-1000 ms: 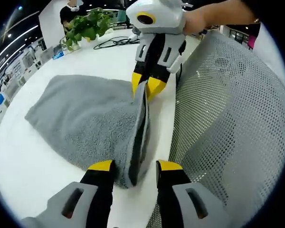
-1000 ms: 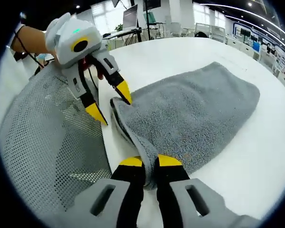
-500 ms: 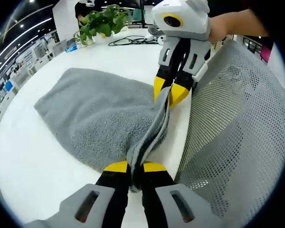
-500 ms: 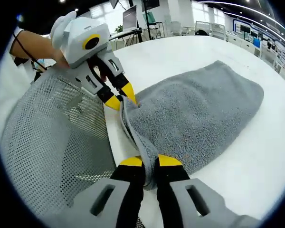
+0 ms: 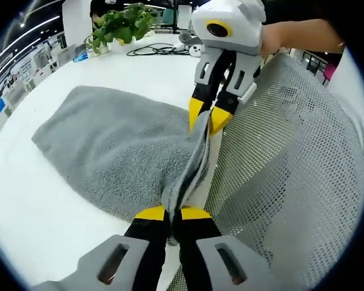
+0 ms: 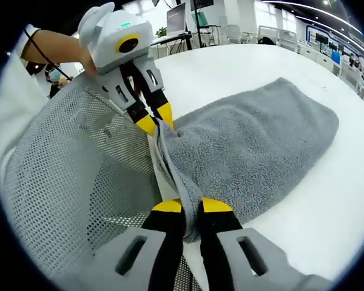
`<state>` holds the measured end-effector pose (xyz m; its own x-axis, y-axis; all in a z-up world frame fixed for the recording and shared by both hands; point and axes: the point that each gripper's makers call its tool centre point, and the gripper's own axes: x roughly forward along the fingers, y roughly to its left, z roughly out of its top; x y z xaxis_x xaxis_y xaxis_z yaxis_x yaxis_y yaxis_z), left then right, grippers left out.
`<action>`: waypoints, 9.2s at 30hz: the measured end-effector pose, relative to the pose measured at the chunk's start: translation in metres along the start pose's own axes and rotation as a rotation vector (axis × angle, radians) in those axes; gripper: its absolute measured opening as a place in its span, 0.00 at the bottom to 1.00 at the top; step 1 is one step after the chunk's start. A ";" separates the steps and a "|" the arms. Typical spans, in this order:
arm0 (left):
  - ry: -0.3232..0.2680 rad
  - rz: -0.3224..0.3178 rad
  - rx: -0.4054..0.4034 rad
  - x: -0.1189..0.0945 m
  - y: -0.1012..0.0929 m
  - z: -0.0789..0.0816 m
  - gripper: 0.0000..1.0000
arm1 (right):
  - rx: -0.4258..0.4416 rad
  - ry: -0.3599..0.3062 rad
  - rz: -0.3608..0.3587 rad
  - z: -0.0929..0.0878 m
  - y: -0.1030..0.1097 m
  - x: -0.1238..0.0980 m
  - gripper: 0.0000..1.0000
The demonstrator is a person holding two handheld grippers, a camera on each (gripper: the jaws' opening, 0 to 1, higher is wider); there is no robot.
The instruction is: Fold the towel on the table until its edges align and the towel forms a compact rectangular stack.
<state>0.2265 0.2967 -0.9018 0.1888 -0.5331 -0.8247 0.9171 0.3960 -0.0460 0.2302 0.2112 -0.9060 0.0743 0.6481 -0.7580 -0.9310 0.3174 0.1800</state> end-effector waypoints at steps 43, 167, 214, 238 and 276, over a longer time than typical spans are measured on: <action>-0.138 -0.108 -0.035 -0.082 -0.013 0.040 0.06 | -0.011 -0.058 0.097 0.052 0.054 -0.060 0.06; -0.298 0.222 -0.335 -0.052 0.182 0.088 0.07 | -0.404 -0.129 -0.335 0.153 -0.164 -0.039 0.10; -0.204 0.369 -0.282 -0.031 0.236 0.068 0.18 | -0.275 -0.169 -0.393 0.149 -0.207 -0.019 0.09; -0.166 0.282 -0.231 -0.004 0.219 0.062 0.32 | -0.144 -0.133 -0.198 0.119 -0.188 0.013 0.41; -0.259 0.172 -0.038 -0.004 0.169 0.086 0.43 | -0.051 -0.274 -0.219 0.109 -0.159 -0.013 0.39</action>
<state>0.4114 0.3015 -0.8581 0.4279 -0.6264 -0.6515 0.8509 0.5223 0.0566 0.4163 0.2277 -0.8561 0.3610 0.7322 -0.5776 -0.8985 0.4390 -0.0050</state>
